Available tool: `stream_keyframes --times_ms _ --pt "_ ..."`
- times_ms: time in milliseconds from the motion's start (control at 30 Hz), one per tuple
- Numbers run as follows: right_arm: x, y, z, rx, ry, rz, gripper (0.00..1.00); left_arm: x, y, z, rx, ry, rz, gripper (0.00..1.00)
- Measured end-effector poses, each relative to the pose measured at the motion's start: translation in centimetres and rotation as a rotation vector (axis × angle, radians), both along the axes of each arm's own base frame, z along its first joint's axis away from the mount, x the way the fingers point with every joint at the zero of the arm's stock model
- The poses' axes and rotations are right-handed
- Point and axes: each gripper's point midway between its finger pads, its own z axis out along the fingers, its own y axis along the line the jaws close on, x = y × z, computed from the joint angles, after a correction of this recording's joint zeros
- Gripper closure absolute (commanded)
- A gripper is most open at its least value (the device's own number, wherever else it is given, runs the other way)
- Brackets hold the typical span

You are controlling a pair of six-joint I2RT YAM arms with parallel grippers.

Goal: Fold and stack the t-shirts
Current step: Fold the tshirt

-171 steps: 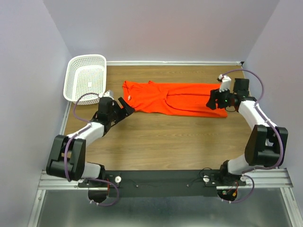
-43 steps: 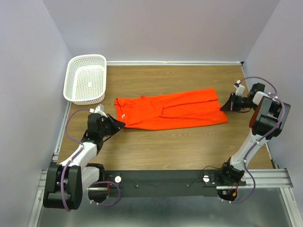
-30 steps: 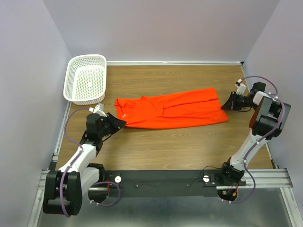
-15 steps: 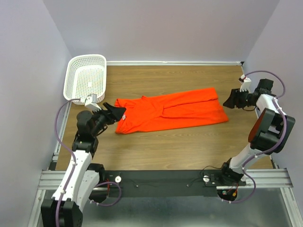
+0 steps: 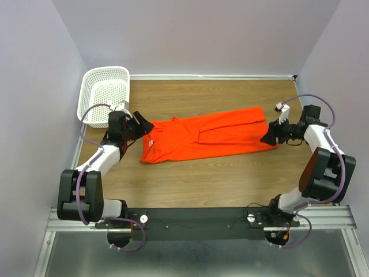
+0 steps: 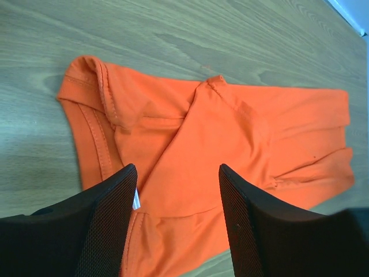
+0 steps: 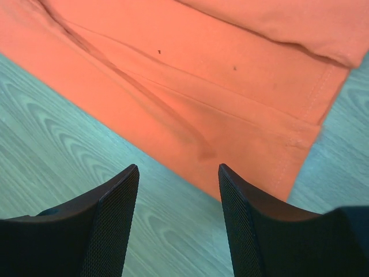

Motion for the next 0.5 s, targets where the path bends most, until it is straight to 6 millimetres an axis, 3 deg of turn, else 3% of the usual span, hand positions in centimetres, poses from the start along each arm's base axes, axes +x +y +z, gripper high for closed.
stream_keyframes --times_ms 167,267,300,333,367,400,467,500 --pt "0.0 1.2 -0.2 -0.035 -0.048 0.129 0.35 -1.1 0.4 -0.4 0.014 -0.012 0.014 0.34" --pt "0.8 4.8 0.0 -0.068 -0.105 0.33 0.34 -3.2 0.8 0.4 0.019 -0.055 0.026 0.31" --pt "1.1 6.4 0.0 -0.072 -0.115 0.401 0.32 -3.9 1.0 1.6 0.024 -0.101 0.032 0.28" --pt "1.8 7.9 0.2 -0.079 -0.143 0.471 0.32 -4.6 1.2 3.8 0.027 -0.177 0.036 0.16" --pt "2.4 9.1 0.2 -0.082 -0.156 0.52 0.32 -4.8 1.3 5.0 0.027 -0.216 0.039 0.11" --pt "3.2 11.1 0.4 -0.087 -0.175 0.59 0.32 -5.4 1.4 7.9 0.021 -0.317 0.046 0.07" --pt "4.9 13.5 0.7 -0.094 -0.202 0.662 0.32 -6.7 1.6 12.4 0.008 -0.474 0.052 0.07" --pt "6.6 15.8 1.1 -0.096 -0.233 0.715 0.32 -7.3 1.6 13.9 0.002 -0.526 0.053 0.07"
